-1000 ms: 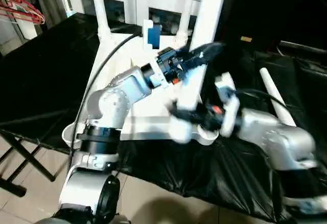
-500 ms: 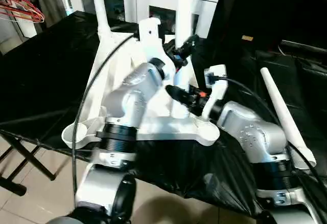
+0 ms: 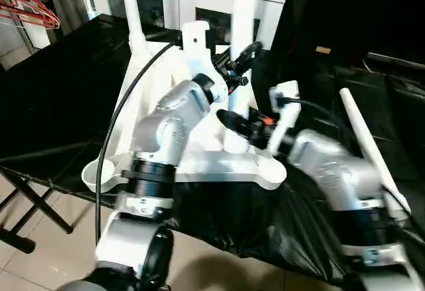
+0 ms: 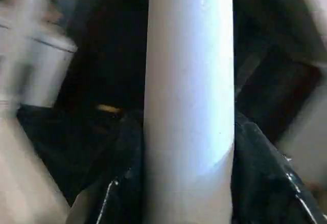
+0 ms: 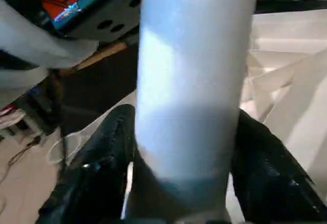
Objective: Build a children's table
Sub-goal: Pick table leg
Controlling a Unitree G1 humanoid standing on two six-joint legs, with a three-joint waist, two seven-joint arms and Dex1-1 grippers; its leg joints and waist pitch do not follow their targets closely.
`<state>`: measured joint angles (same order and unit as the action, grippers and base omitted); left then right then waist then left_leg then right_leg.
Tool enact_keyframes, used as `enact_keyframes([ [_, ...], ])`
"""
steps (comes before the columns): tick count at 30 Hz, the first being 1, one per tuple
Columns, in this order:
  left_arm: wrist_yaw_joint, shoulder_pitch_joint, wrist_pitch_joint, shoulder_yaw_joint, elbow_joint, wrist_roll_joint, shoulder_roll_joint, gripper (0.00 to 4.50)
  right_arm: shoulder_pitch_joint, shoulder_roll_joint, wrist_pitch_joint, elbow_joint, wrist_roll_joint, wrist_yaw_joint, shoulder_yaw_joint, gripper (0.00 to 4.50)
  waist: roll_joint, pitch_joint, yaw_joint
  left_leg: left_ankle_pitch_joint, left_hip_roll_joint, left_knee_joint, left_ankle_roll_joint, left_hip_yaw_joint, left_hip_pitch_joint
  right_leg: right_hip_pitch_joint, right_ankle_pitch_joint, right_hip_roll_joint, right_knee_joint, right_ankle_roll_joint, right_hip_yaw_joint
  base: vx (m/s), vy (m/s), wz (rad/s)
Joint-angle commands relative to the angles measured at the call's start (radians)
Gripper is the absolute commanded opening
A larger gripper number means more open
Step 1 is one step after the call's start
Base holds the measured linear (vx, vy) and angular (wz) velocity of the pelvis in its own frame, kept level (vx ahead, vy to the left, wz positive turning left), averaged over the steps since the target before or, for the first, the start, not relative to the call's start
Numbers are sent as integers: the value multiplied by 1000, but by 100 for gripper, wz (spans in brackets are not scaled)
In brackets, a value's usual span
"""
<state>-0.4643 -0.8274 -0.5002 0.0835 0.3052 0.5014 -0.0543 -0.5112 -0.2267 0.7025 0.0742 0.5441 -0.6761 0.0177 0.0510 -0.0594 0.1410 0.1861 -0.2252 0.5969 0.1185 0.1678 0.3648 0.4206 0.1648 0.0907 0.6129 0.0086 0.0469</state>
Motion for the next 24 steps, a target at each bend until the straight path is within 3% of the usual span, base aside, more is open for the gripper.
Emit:
enact_keyframes([
  [1, -125, 14, -53, -14, -34, 74, 15, 185, 4, -49, 45, -46, 43, -107, 15, 314, 3, 78, -1, 89, 15, -63, -21, 17, -3, -72, 73, 24, -50, -190, -24, 0, 0, 0],
  [4, -289, 35, -133, -5, -78, 187, 51, 185, 24, -117, 76, -79, 82, -228, 39, 351, 6, 77, -2, 83, 14, -63, -35, 18, -1, -72, 64, 25, -49, -211, -23, 0, 0, 0],
  [5, -289, 35, -133, -5, -78, 187, 51, 185, 24, -117, 76, -79, 82, -228, 39, 351, 5, 78, 0, 82, 14, -62, -34, 18, -2, -73, 67, 26, -47, -214, -23, 0, 0, 0],
  [6, -400, 52, -198, -13, -115, 260, 81, 185, 31, -146, 85, -89, 101, -279, 46, 358, 6, 78, 0, 84, 13, -62, -36, 18, -2, -71, 72, 27, -46, -220, -23, 0, 0, 0],
  [8, -463, 60, -241, -23, -135, 297, 103, 185, 36, -162, 89, -95, 115, -311, 48, 374, 5, 77, -1, 94, 12, -62, -38, 19, -3, -70, 88, 26, -47, -229, -23, 0, 0, 0],
  [14, -596, 63, -318, -25, -157, 388, 134, 185, 49, -215, 132, -130, 184, -442, 53, 377, 1, 70, 0, 173, 9, -66, -22, 20, -12, -61, 216, 28, -64, -204, -25, 0, 0, 0],
  [18, -627, 60, -340, -35, -159, 404, 141, 185, 54, -226, 143, -138, 206, -478, 61, 338, 4, 71, -1, 173, 10, -69, -10, 17, -6, -65, 253, 28, -67, -178, -23, 0, 0, 0],
  [24, -644, 61, -343, -50, -159, 395, 145, 185, 63, -225, 151, -146, 218, -492, 70, 288, 4, 74, -1, 139, 10, -68, -9, 16, -4, -66, 210, 27, -61, -180, -23, 0, 0, 0],
])
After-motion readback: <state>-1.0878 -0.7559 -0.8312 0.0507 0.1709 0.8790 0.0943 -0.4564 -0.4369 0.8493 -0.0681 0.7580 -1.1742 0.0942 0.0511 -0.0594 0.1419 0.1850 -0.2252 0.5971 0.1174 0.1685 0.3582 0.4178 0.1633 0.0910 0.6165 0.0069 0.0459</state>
